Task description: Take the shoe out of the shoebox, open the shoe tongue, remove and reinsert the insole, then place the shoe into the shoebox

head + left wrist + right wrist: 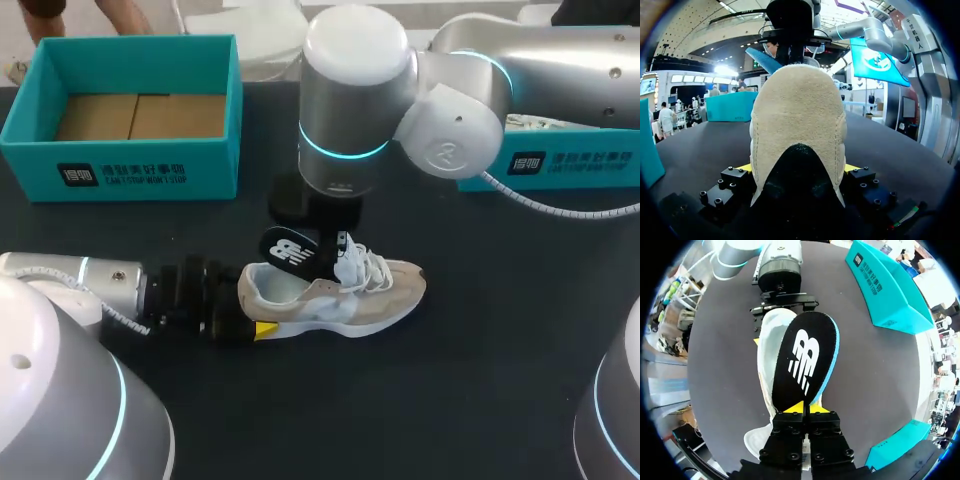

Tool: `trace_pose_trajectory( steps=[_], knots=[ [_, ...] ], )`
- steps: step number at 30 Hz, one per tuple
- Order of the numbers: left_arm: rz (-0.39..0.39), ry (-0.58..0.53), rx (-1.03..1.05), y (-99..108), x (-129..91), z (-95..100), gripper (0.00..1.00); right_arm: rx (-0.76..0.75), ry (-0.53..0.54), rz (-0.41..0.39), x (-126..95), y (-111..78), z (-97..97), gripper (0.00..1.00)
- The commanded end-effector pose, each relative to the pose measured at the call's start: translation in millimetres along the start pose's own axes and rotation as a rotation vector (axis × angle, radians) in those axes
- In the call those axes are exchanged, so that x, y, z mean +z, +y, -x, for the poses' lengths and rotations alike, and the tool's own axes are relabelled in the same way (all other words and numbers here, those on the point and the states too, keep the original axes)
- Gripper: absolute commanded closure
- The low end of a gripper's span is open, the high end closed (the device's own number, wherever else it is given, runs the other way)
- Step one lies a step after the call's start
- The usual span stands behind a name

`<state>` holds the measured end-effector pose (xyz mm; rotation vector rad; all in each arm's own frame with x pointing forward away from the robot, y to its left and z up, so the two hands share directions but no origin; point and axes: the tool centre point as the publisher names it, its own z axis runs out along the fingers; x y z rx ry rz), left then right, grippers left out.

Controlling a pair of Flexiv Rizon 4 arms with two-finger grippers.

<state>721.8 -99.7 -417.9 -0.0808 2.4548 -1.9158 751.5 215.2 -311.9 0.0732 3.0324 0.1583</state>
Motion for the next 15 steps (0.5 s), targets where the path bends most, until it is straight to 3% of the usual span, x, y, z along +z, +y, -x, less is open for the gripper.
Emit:
trace_pose_trajectory(
  steps=[1,15],
  knots=[
    [0.000,-0.003,0.001,-0.1,0.3,-1.7,1.00,-0.019,0.014,0.022,0.7,9.0,1.8,1.00],
    [0.000,-0.003,0.001,-0.1,0.3,-1.7,1.00,-0.099,0.079,0.137,-2.0,52.7,0.7,1.00]
  ],
)
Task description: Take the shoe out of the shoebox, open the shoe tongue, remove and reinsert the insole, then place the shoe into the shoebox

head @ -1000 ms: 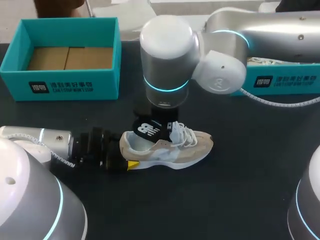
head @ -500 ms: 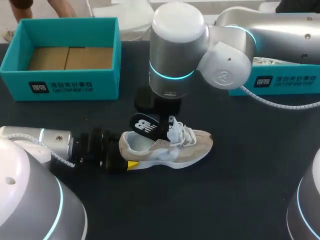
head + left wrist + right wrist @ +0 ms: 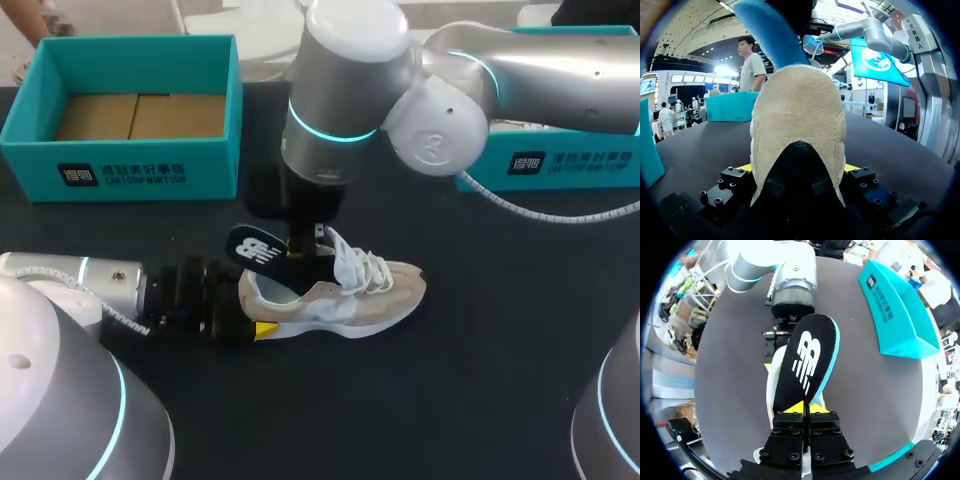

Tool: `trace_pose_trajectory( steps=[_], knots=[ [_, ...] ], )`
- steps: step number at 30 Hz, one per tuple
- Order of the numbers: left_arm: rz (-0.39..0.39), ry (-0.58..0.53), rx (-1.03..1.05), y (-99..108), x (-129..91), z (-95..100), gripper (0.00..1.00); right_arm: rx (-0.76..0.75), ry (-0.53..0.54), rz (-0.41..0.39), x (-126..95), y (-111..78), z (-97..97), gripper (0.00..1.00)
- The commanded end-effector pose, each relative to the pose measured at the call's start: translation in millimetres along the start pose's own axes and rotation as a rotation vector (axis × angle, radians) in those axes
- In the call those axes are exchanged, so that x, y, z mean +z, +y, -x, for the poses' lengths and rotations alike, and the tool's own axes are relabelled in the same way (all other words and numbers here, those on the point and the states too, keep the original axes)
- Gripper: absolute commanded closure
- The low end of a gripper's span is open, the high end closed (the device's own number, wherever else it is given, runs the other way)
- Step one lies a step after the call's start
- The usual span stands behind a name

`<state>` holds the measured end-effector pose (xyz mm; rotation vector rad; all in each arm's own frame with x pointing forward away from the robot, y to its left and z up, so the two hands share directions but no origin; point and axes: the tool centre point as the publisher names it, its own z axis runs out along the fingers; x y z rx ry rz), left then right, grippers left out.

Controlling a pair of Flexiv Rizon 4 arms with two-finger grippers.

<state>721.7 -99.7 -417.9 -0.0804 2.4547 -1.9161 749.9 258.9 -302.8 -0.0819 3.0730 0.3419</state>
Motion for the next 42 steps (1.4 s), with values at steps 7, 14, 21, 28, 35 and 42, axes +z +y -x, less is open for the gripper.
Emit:
trace_pose_trajectory(
  steps=[7,14,21,28,35,42],
  knots=[
    [0.000,-0.003,0.001,-0.1,0.3,-1.6,1.00,-0.037,0.067,0.058,7.4,18.0,4.7,1.00],
    [0.000,-0.003,0.001,-0.1,0.3,-1.6,1.00,0.007,0.114,0.105,4.4,17.3,-0.1,0.00],
    [0.000,-0.003,0.001,-0.1,0.3,-1.6,1.00,0.066,0.304,0.254,-0.3,20.9,-2.6,0.00],
    [0.000,-0.003,0.001,-0.1,0.3,-1.6,1.00,0.105,0.392,0.271,0.1,17.7,-4.1,0.00],
    [0.000,-0.003,0.001,-0.1,0.3,-1.6,1.00,0.105,0.392,0.271,0.1,17.7,-4.1,0.00],
    [0.000,-0.003,0.001,-0.1,0.3,-1.6,1.00,0.214,0.452,0.314,-2.9,20.4,-5.5,0.00]
  ],
)
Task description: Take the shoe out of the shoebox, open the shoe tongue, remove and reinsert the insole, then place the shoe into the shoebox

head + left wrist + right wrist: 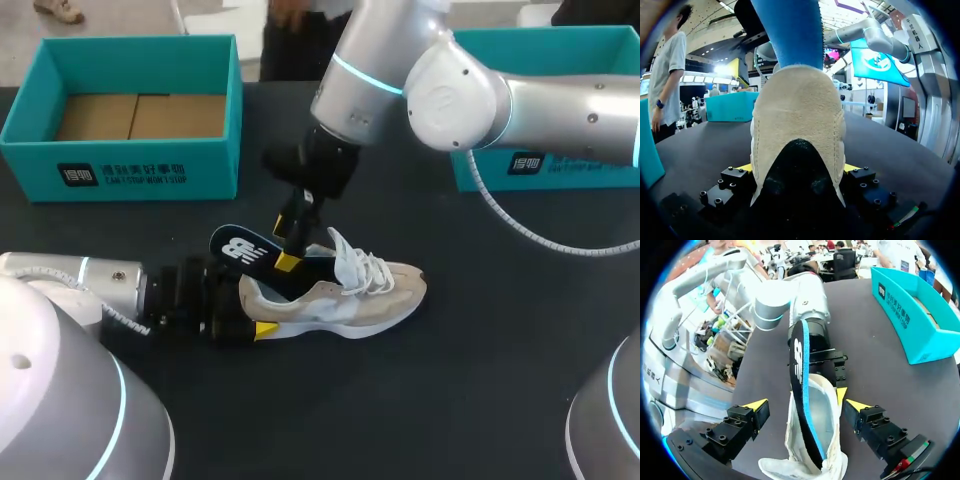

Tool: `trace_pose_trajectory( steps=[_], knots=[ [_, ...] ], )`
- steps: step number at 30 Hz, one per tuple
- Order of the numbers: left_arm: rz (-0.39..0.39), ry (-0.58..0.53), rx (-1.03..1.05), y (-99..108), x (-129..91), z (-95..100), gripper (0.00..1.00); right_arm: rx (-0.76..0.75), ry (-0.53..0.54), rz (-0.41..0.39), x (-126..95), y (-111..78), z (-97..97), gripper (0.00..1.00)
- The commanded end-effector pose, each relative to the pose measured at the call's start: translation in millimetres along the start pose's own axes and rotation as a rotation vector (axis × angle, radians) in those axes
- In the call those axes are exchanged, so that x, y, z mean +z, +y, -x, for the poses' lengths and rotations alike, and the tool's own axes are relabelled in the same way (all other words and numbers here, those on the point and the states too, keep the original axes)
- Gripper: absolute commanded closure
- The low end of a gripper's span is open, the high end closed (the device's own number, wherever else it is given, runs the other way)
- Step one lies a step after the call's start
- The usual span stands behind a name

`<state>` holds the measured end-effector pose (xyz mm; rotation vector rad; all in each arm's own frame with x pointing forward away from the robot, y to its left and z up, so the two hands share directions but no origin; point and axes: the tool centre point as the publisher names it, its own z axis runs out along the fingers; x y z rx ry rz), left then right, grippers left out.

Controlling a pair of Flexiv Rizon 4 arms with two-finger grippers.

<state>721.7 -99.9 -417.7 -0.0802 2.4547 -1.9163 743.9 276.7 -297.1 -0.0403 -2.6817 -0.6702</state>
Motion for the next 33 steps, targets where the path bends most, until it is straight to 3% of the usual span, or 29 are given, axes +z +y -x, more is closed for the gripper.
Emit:
trace_pose_trajectory(
  steps=[1,3,12,14,15,17,18,19,22,33],
  knots=[
    [0.000,-0.003,0.001,0.2,0.1,-1.6,1.00,0.103,0.026,0.050,-2.2,1.9,-2.7,0.00],
    [0.000,-0.003,0.001,0.2,0.1,-1.6,1.00,0.134,0.081,0.086,-4.2,4.2,-4.7,0.00],
    [0.000,-0.003,0.001,0.2,0.1,-1.6,1.00,0.160,0.153,0.104,4.9,6.6,-5.7,0.00],
    [0.000,-0.003,0.001,0.2,0.1,-1.6,1.00,0.161,0.155,0.105,5.7,6.5,-5.2,0.05],
    [0.000,-0.003,0.001,0.2,0.1,-1.6,1.00,0.161,0.167,0.107,8.8,8.8,-3.2,0.15],
    [0.000,-0.003,0.001,0.2,0.1,-1.6,1.00,0.152,0.180,0.116,13.8,10.5,-1.8,0.23],
    [0.000,-0.003,0.001,0.2,0.1,-1.6,1.00,0.156,0.186,0.116,16.7,10.4,-1.3,0.31],
    [0.000,-0.003,0.001,0.2,0.1,-1.6,1.00,0.156,0.191,0.120,19.2,10.4,-1.2,0.45],
    [0.000,-0.003,0.001,0.2,0.1,-1.6,1.00,0.156,0.195,0.132,23.6,11.3,-1.3,0.51],
    [0.000,-0.003,0.001,0.2,0.1,-1.6,1.00,0.131,0.229,0.154,34.1,15.9,-0.7,0.57]
  ],
)
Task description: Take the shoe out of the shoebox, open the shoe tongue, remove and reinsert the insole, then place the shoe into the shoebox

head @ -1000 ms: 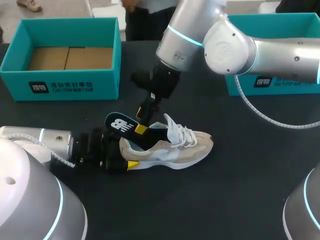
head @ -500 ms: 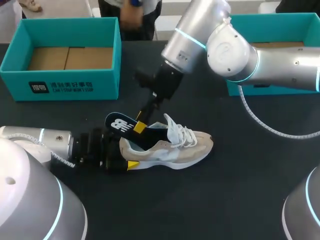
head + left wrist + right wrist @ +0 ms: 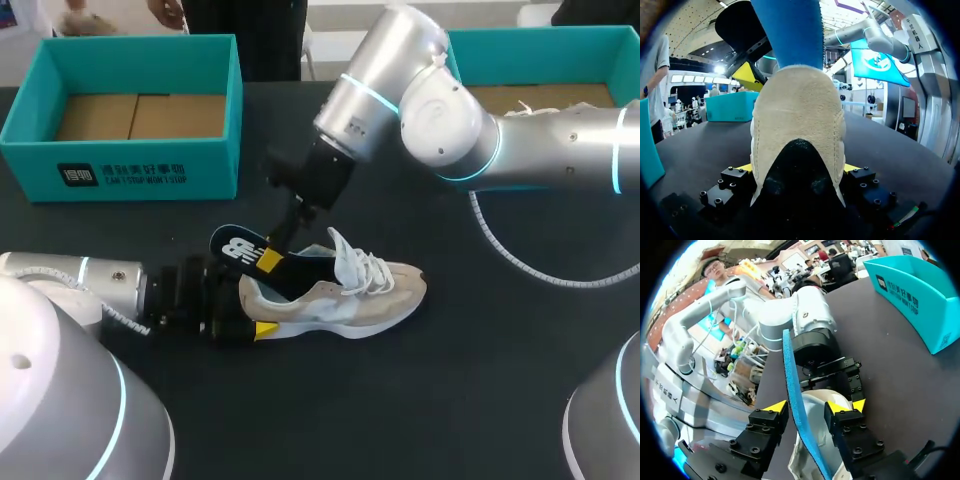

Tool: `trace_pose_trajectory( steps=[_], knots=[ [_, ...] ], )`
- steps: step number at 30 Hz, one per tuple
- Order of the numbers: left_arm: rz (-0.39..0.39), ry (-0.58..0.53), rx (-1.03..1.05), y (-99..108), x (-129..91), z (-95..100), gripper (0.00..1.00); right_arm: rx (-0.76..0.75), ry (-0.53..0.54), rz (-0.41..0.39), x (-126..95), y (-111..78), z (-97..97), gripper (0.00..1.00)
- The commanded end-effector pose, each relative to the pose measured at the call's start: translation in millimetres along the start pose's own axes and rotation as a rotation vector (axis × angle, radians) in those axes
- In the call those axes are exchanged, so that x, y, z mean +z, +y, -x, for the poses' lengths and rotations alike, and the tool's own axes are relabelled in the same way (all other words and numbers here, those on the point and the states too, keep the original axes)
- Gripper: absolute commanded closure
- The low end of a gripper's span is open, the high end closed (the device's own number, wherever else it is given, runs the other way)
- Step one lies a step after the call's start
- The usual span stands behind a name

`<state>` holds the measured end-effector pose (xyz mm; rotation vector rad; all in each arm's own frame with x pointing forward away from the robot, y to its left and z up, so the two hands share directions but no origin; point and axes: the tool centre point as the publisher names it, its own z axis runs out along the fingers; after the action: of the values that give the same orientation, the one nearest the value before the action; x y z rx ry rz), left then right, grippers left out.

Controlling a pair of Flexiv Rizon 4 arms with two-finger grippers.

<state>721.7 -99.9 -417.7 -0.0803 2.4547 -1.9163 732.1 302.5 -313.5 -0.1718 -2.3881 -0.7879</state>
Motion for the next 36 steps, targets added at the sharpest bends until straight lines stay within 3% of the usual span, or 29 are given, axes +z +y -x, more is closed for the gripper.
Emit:
trace_pose_trajectory(
  steps=[1,4,5,6,9,15,21,27,31,36],
  knots=[
    [0.000,-0.003,0.001,0.2,0.2,-1.6,1.00,0.000,0.008,0.000,4.3,1.4,3.6,0.58],
    [0.000,-0.003,0.001,0.2,0.2,-1.6,1.00,0.000,0.013,-0.001,2.6,2.5,4.6,0.78],
    [0.000,-0.003,0.001,0.2,0.2,-1.6,1.00,-0.003,0.017,0.000,1.8,3.4,4.8,0.98],
    [0.000,-0.003,0.001,0.2,0.2,-1.6,1.00,-0.003,0.022,-0.003,1.0,5.1,4.6,1.00],
    [0.000,-0.003,0.001,0.2,0.2,-1.6,1.00,-0.002,0.039,0.011,-3.0,12.2,-0.1,1.00],
    [0.000,-0.003,0.001,0.2,0.2,-1.6,1.00,0.038,-0.002,0.118,-24.2,38.5,-16.8,1.00],
    [0.000,-0.003,0.001,0.2,0.2,-1.6,1.00,0.075,-0.161,0.397,-52.6,68.5,-23.6,1.00],
    [0.000,-0.003,0.001,0.2,0.2,-1.6,1.00,0.069,-0.239,0.551,-74.0,98.3,-27.6,1.00],
    [0.000,-0.003,0.001,0.2,0.2,-1.6,1.00,0.052,-0.248,0.578,-93.4,123.6,-33.9,1.00],
    [0.000,-0.003,0.001,0.2,0.2,-1.6,1.00,0.075,-0.251,0.580,-96.2,125.9,-34.8,1.00]
  ],
)
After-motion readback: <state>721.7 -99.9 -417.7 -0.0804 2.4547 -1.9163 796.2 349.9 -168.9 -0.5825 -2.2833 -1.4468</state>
